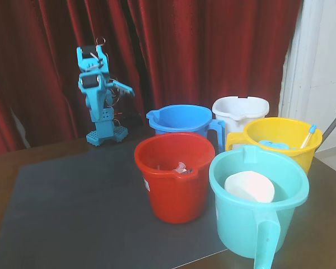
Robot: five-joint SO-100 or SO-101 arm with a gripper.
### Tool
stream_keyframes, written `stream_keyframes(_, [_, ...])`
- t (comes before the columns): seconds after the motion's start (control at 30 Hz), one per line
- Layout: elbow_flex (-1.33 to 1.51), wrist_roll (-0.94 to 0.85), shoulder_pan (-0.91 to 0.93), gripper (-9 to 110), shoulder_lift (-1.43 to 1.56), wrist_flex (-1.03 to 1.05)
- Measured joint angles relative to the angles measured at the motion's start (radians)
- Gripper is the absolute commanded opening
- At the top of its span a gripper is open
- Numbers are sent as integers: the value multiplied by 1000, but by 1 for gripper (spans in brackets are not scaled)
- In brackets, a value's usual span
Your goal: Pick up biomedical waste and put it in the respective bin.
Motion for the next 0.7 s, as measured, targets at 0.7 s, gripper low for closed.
stream_keyframes(0.7, [273, 5, -3, 0, -6, -152])
